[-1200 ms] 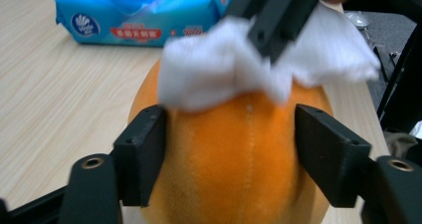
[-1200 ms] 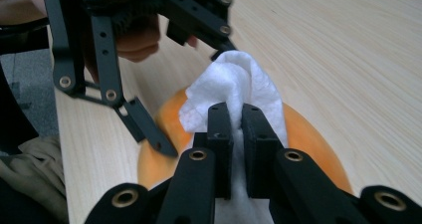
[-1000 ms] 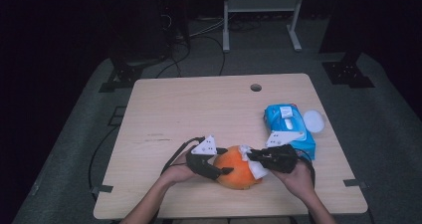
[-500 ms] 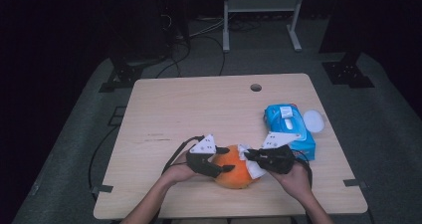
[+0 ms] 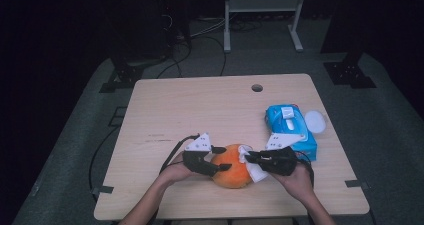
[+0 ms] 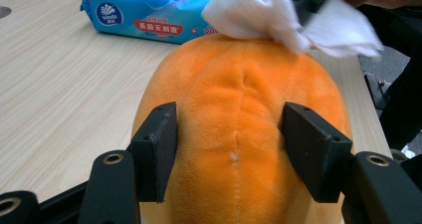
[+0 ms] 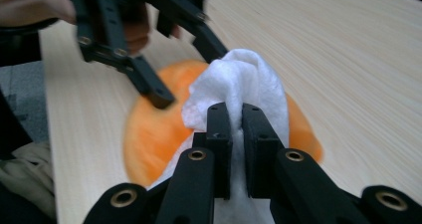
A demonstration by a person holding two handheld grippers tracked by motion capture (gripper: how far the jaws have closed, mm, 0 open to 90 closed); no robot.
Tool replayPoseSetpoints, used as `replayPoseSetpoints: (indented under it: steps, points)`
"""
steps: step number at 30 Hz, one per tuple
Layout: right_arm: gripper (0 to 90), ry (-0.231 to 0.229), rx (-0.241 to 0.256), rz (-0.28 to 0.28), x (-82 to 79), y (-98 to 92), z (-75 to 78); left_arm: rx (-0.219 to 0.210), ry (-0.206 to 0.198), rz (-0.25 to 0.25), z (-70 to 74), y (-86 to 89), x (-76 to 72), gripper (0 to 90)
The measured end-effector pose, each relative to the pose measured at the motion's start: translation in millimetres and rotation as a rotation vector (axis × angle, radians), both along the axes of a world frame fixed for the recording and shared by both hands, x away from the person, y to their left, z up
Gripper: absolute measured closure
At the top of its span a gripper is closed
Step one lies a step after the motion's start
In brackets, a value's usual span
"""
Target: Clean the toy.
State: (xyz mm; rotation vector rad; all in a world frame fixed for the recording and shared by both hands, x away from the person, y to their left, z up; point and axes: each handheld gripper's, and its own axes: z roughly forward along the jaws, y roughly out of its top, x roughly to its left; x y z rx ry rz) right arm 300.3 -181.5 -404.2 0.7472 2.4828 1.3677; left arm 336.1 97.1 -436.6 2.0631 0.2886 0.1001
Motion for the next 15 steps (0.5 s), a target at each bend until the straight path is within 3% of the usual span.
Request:
replayPoseSetpoints:
  steps: [5, 12, 15]
  points:
    - [82.5, 0.068, -0.008, -0.072, 12.6, -20.9, -17.4, -0.002, 0.003, -0.002, -0.7, -0.8, -0.3, 39.8]
    - [82.5, 0.049, 0.037, -0.066, 18.5, -11.2, -10.1, 0.018, -0.022, -0.022, 0.9, -7.4, -6.8, 39.4]
    - [82.5, 0.084, 0.063, -0.065, 23.7, -13.5, -15.8, 0.023, -0.031, -0.025, 1.2, -9.6, -8.5, 39.1]
